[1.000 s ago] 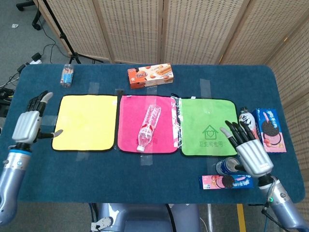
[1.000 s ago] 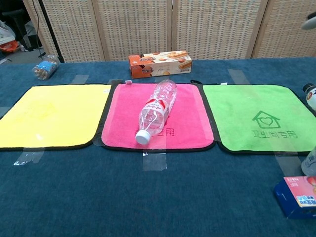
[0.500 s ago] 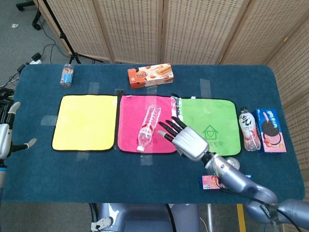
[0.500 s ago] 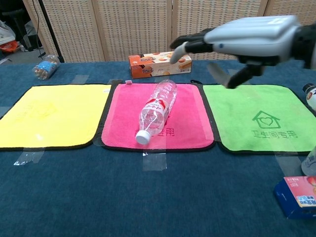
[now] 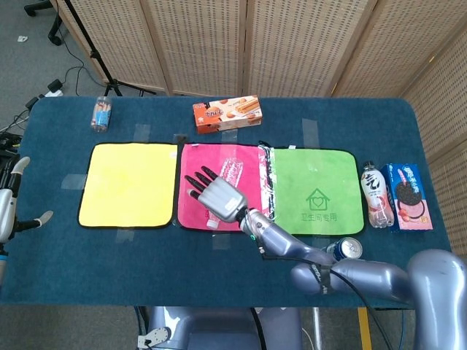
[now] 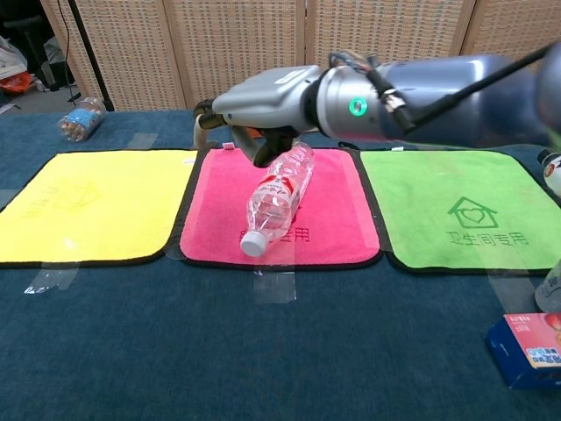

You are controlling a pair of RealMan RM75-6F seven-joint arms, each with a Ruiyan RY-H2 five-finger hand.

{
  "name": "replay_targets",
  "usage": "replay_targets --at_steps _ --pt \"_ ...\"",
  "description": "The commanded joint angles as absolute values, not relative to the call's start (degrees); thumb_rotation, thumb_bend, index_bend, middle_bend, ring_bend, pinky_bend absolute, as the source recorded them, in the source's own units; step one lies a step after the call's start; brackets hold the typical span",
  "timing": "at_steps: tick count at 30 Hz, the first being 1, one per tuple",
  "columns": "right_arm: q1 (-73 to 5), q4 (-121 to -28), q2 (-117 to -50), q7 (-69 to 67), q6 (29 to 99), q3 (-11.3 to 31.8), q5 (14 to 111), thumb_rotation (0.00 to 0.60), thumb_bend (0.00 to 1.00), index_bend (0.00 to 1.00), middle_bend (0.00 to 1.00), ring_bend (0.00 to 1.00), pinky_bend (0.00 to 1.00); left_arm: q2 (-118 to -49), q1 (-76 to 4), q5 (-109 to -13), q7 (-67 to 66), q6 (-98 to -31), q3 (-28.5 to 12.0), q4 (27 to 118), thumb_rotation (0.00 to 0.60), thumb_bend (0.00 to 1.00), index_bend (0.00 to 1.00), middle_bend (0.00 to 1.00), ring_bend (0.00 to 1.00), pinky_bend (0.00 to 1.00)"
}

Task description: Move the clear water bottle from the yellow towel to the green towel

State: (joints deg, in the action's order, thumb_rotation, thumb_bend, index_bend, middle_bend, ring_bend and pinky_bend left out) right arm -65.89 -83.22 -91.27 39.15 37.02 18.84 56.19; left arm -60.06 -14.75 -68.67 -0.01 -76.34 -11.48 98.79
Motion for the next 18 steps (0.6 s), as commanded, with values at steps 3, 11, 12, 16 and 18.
replay_targets --at_steps 3,11,12,16,18 --pt "-74.3 -72.6 -100.3 46.0 37.1 17.8 42.1 0.600 1.00 0.18 0.06 0.00 0.00 -59.8 -15.2 -67.4 0.4 -75.1 -12.0 98.2 0.600 0.16 0.00 0.00 0.00 0.00" --pt "-79.1 -64.7 -104.0 48.5 36.2 14.6 34.2 0.600 1.00 0.21 0.09 0.00 0.00 -59.5 -15.8 -66.3 1.4 -73.2 -12.3 97.5 0.600 0.16 0.00 0.00 0.00 0.00" --pt "-79.4 -64.3 -104.2 48.6 36.2 14.3 33.7 0.600 1.00 0.22 0.10 0.00 0.00 -59.5 -15.8 -66.3 1.5 -73.2 -12.4 97.5 0.600 0.16 0.00 0.00 0.00 0.00" --pt "-81.1 -62.9 -104.6 50.0 36.3 12.6 31.4 0.600 1.00 0.26 0.14 0.00 0.01 -59.5 -16.1 -65.8 1.7 -72.4 -12.5 97.1 0.600 0.16 0.00 0.00 0.00 0.00" --pt "-81.6 -62.7 -104.7 50.5 36.7 12.2 30.7 0.600 1.00 0.28 0.16 0.01 0.03 -59.5 -16.2 -65.8 1.7 -72.2 -12.5 97.1 0.600 0.16 0.00 0.00 0.00 0.00"
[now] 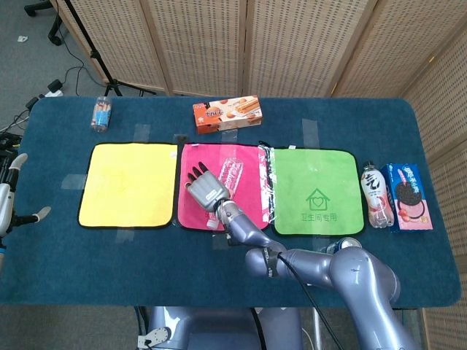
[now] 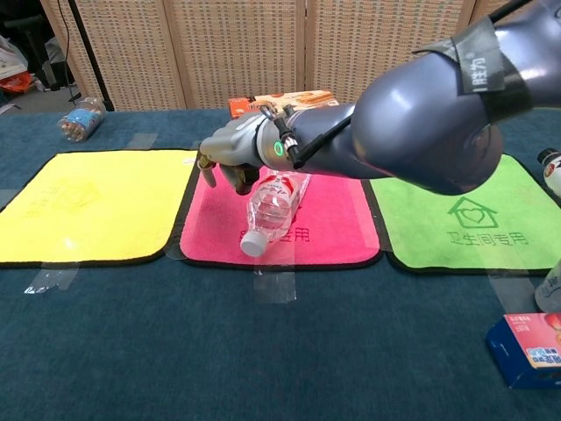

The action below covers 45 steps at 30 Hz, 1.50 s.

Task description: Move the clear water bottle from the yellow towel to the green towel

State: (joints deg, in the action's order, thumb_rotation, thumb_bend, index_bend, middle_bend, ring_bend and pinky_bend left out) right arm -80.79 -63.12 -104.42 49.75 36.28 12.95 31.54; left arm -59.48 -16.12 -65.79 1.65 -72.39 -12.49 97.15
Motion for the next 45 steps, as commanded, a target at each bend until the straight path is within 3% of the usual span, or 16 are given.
replay_targets --at_steps 1,8,20,24,45 --pt "-82.0 -62.6 -104.7 50.9 36.9 11.8 30.3 0.600 1.00 0.29 0.18 0.02 0.04 -59.4 -16.2 -65.8 1.8 -72.2 -12.5 97.1 0.600 0.17 0.00 0.00 0.00 0.00" --pt "-84.3 -64.5 -103.5 55.7 39.3 9.2 24.6 0.600 1.00 0.36 0.25 0.11 0.12 -59.2 -16.2 -65.9 2.2 -71.9 -12.4 97.3 0.600 0.17 0.00 0.00 0.00 0.00" --pt "-86.2 -67.9 -101.6 59.2 41.0 6.0 16.0 0.600 1.00 0.37 0.26 0.11 0.12 -58.7 -16.0 -67.7 3.6 -72.2 -12.0 98.0 0.600 0.17 0.00 0.00 0.00 0.00" --pt "-86.7 -67.6 -101.5 60.5 41.2 4.6 14.0 0.600 1.00 0.37 0.30 0.15 0.16 -58.5 -16.0 -67.7 4.2 -71.8 -11.9 97.9 0.600 0.20 0.00 0.00 0.00 0.00" --pt "-88.8 -77.5 -95.6 70.6 47.2 -4.7 3.7 0.600 1.00 0.41 0.35 0.18 0.18 -58.0 -16.1 -69.3 5.6 -71.5 -11.4 98.3 0.600 0.20 0.00 0.00 0.00 0.00"
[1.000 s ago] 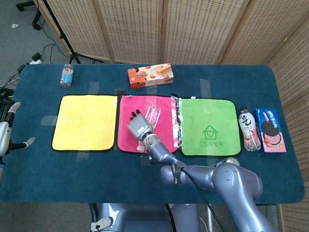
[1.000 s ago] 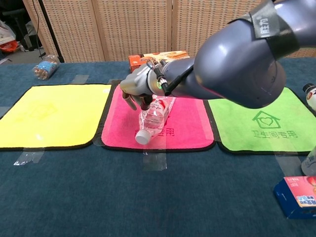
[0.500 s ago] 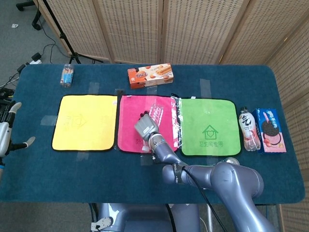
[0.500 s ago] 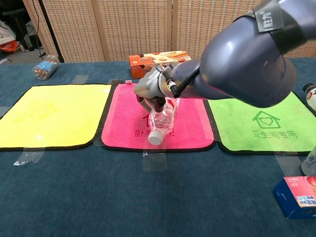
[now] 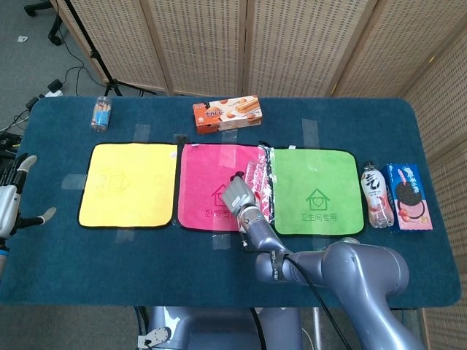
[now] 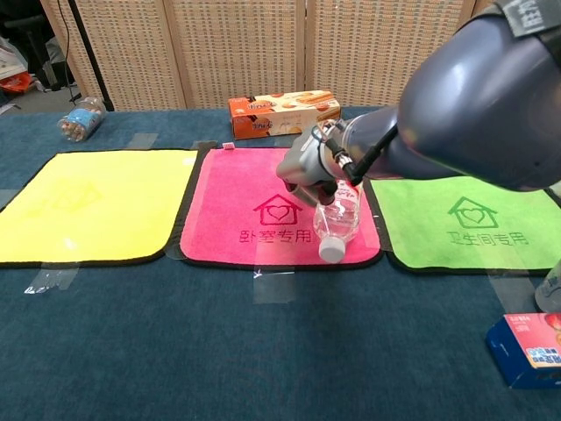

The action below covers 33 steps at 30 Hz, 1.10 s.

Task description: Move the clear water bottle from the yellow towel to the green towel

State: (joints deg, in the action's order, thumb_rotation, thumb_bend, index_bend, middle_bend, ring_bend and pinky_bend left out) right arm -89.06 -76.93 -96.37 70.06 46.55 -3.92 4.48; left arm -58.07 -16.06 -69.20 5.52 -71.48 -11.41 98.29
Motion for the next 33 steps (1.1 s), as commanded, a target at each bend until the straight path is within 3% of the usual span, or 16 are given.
replay_targets --at_steps 1,7,12,22,27,33 --pt "-88.7 -77.8 -95.2 71.0 47.5 -5.2 3.3 0.600 1.00 0.42 0.35 0.18 0.18 -58.0 -16.1 -69.3 5.7 -71.4 -11.3 98.3 0.600 0.20 0.00 0.00 0.00 0.00" --pt "-88.4 -79.1 -93.6 72.8 48.6 -7.2 2.5 0.600 1.00 0.44 0.37 0.19 0.18 -58.0 -16.1 -69.3 5.7 -71.4 -11.3 98.3 0.600 0.20 0.00 0.00 0.00 0.00" --pt "-87.4 -82.3 -90.9 75.8 50.1 -11.6 1.3 0.600 1.00 0.44 0.37 0.19 0.19 -58.2 -16.2 -69.6 5.1 -71.4 -11.1 98.5 0.600 0.20 0.00 0.00 0.00 0.00" --pt "-85.0 -86.0 -86.8 75.6 50.3 -14.8 2.8 0.600 1.00 0.44 0.37 0.19 0.19 -58.5 -16.5 -70.0 4.1 -71.5 -10.7 99.1 0.600 0.20 0.00 0.00 0.00 0.00" --pt "-84.4 -87.8 -85.0 74.6 50.3 -15.0 4.6 0.600 1.00 0.44 0.37 0.19 0.19 -58.7 -16.6 -70.1 3.6 -71.5 -10.6 99.3 0.600 0.20 0.00 0.00 0.00 0.00" --pt "-82.2 -92.8 -80.1 66.8 49.5 -11.4 15.8 0.600 1.00 0.44 0.37 0.19 0.19 -58.7 -16.6 -70.2 3.5 -71.6 -10.5 99.3 0.600 0.20 0.00 0.00 0.00 0.00"
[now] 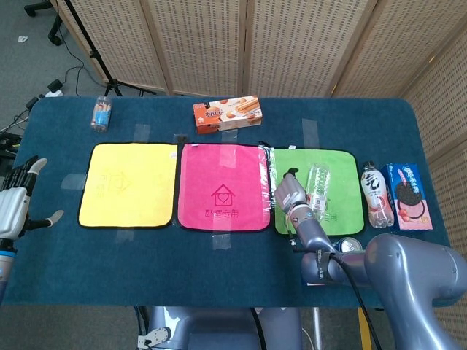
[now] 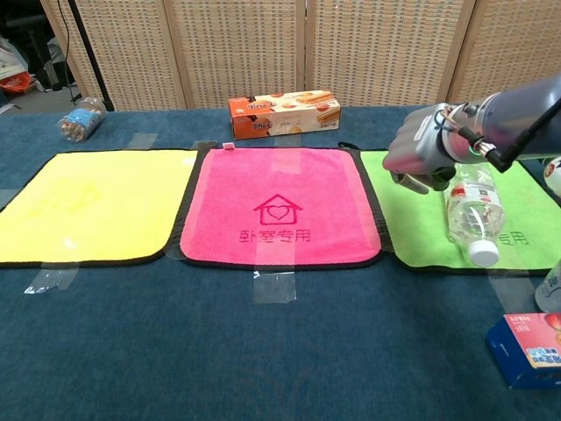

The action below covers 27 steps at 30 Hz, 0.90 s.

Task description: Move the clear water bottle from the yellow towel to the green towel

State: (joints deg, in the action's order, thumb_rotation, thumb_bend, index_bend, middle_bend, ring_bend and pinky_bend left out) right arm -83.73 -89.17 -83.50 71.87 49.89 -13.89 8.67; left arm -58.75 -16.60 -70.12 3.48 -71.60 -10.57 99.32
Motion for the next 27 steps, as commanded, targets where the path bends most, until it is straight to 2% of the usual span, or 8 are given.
replay_targets --at_steps 1,11,12,14,16,18,24,27 --pt "-81.7 -94.2 -78.8 65.1 49.7 -10.6 18.2 0.600 1.00 0.44 0.37 0.19 0.19 -58.7 -16.6 -70.2 3.5 -71.6 -10.5 99.3 0.600 0.20 0.00 0.00 0.00 0.00" --pt "-70.2 -105.9 -66.2 45.0 61.6 -5.8 51.9 0.600 1.00 0.42 0.31 0.18 0.19 -58.7 -16.4 -71.1 3.7 -71.9 -10.0 99.4 0.600 0.20 0.00 0.00 0.00 0.00" --pt "-68.2 -106.3 -65.3 42.3 63.7 -6.0 55.7 0.600 0.92 0.37 0.25 0.16 0.19 -58.6 -16.2 -71.4 3.8 -72.0 -9.9 99.5 0.600 0.20 0.00 0.00 0.00 0.00" --pt "-63.3 -106.7 -63.5 37.3 69.4 -7.1 63.6 0.600 0.45 0.20 0.09 0.05 0.15 -58.8 -15.8 -72.0 3.7 -72.9 -9.6 99.5 0.600 0.19 0.00 0.00 0.00 0.00" --pt "-56.8 -107.4 -62.1 33.8 77.8 -8.8 70.2 0.600 0.08 0.10 0.01 0.00 0.09 -59.3 -15.1 -72.7 2.8 -74.5 -9.2 99.2 0.600 0.18 0.00 0.00 0.00 0.00" --pt "-53.2 -106.8 -62.1 31.3 82.2 -9.4 74.1 0.600 0.00 0.07 0.00 0.00 0.05 -59.8 -14.7 -73.3 2.3 -75.4 -8.9 99.0 0.600 0.17 0.00 0.00 0.00 0.00" --pt "-37.3 -99.5 -65.2 21.1 98.0 -12.9 83.8 0.600 0.00 0.08 0.00 0.00 0.01 -62.0 -12.3 -76.0 1.8 -78.2 -6.3 97.1 0.600 0.17 0.00 0.00 0.00 0.00" --pt "-32.2 -94.9 -67.4 18.5 101.5 -12.9 85.2 0.600 0.00 0.06 0.00 0.00 0.00 -62.8 -11.4 -77.4 1.8 -79.7 -5.5 96.0 0.600 0.17 0.00 0.00 0.00 0.00"
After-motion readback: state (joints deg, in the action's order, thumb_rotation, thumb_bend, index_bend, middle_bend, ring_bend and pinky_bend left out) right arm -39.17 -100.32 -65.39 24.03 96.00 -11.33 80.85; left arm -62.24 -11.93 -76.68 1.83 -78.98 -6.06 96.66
